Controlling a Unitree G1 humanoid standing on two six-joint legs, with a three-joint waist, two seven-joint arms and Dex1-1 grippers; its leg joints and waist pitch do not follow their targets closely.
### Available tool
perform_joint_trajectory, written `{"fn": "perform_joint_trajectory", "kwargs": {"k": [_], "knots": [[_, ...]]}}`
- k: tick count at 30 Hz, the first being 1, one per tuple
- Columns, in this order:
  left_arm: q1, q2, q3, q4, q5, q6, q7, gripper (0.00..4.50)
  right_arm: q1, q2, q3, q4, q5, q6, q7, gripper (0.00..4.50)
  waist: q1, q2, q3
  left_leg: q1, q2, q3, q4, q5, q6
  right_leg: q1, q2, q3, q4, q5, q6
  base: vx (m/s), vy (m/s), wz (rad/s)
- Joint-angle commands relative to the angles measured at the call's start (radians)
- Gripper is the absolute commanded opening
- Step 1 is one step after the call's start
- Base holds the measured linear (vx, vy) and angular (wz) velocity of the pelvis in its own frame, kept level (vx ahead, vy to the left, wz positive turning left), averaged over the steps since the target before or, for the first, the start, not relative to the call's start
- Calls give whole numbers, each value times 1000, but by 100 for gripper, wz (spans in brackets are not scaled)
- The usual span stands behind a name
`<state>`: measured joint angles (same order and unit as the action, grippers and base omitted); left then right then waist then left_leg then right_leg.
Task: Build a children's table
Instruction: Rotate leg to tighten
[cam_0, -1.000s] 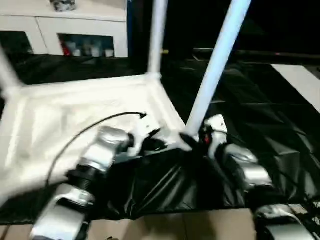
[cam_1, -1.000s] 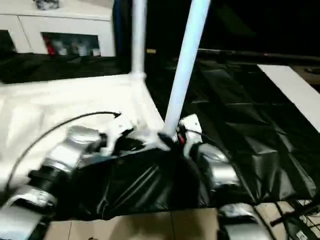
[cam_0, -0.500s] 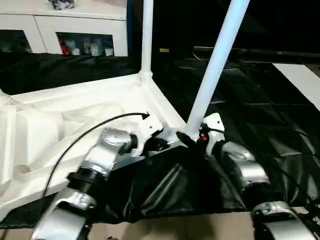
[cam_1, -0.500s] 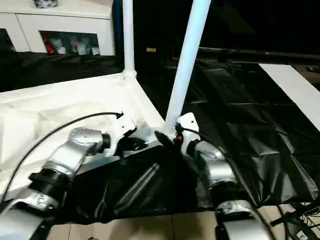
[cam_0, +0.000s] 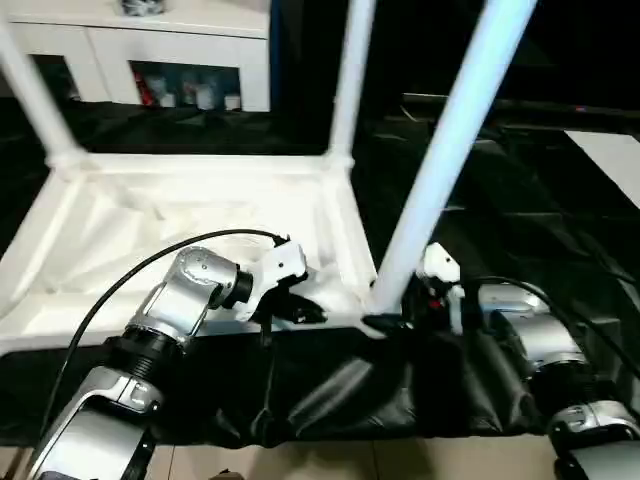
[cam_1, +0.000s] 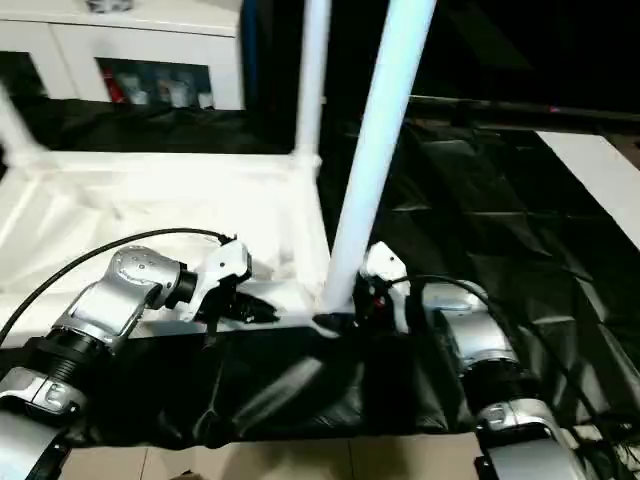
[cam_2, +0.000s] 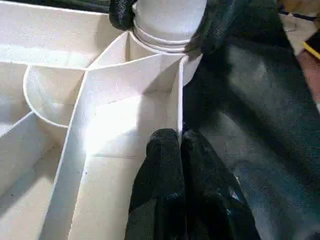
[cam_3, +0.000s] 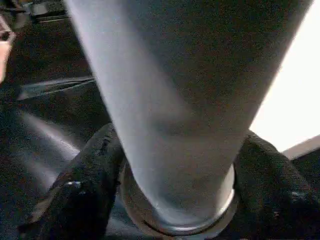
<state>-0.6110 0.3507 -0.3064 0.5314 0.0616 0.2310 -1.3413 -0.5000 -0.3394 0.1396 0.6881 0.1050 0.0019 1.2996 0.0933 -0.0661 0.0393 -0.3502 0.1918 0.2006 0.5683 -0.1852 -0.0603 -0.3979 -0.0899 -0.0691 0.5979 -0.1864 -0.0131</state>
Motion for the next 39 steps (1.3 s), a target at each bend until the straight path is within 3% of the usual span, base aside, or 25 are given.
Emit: {"fn": "perform_joint_trajectory", "kwargs": {"k": [1,5,9,11,14,16,17,21,23,24,30,39], "knots": [[-27,-36,-45,17,-6,-8,7,0,27,39,114,-23,-10,18,98,314,2,10,-47,9,53,-17,-65,-229,37,42,-63,47,-65,-203,-239,0,0,0],[-33,-40,-40,29,-2,-9,8,0,37,44,111,-34,-10,25,98,275,4,12,-48,7,52,-19,-65,-220,32,44,-64,47,-64,-193,-237,0,0,0],[-35,-54,-26,37,-2,-2,51,0,42,62,87,-25,-7,32,41,265,4,12,-49,7,51,-18,-64,-215,35,44,-62,46,-63,-175,-244,0,0,0],[-41,-81,-6,47,7,13,127,0,32,91,54,15,-27,29,-82,262,3,12,-46,8,51,-18,-67,-233,28,41,-63,47,-67,-207,-237,0,0,0],[-43,-141,24,52,18,55,263,0,-2,160,-17,103,-48,35,-352,262,-12,12,-38,20,49,-29,-72,-338,-20,26,-73,49,-93,-434,-181,0,0,0],[-41,-165,32,48,17,73,300,0,-10,180,-36,123,-49,47,-425,262,-22,10,-38,15,46,-37,-76,-365,-30,31,-72,42,-98,-509,-143,-50,6,-3],[-37,-206,37,42,17,94,349,0,-22,214,-57,146,-52,58,-528,262,-25,15,-40,15,48,-38,-77,-367,-28,29,-72,42,-102,-510,-132,-57,17,-7],[-30,-277,28,42,17,112,404,0,-40,285,-82,165,-48,87,-674,261,-40,14,-39,16,44,-38,-76,-398,-23,21,-68,41,-109,-510,-128,0,0,0],[-29,-285,25,43,18,110,407,0,-40,296,-84,160,-44,92,-676,261,-40,14,-40,16,43,-37,-76,-399,-15,20,-67,41,-111,-504,-123,0,0,0],[-29,-288,23,44,17,107,400,0,-36,304,-83,147,-35,94,-655,317,-40,14,-40,13,43,-36,-77,-393,-8,21,-66,43,-111,-488,-123,0,0,0],[-44,-249,34,55,17,73,372,0,-22,261,-62,103,-35,57,-569,376,-37,22,-43,9,46,-33,-78,-366,-1,26,-64,46,-100,-381,-154,0,0,0],[-41,-136,21,48,-16,13,166,0,-5,108,-13,50,-52,16,-292,380,-29,18,-51,1,46,-22,-65,-230,53,41,-62,48,-74,-172,-229,0,0,0]]}}
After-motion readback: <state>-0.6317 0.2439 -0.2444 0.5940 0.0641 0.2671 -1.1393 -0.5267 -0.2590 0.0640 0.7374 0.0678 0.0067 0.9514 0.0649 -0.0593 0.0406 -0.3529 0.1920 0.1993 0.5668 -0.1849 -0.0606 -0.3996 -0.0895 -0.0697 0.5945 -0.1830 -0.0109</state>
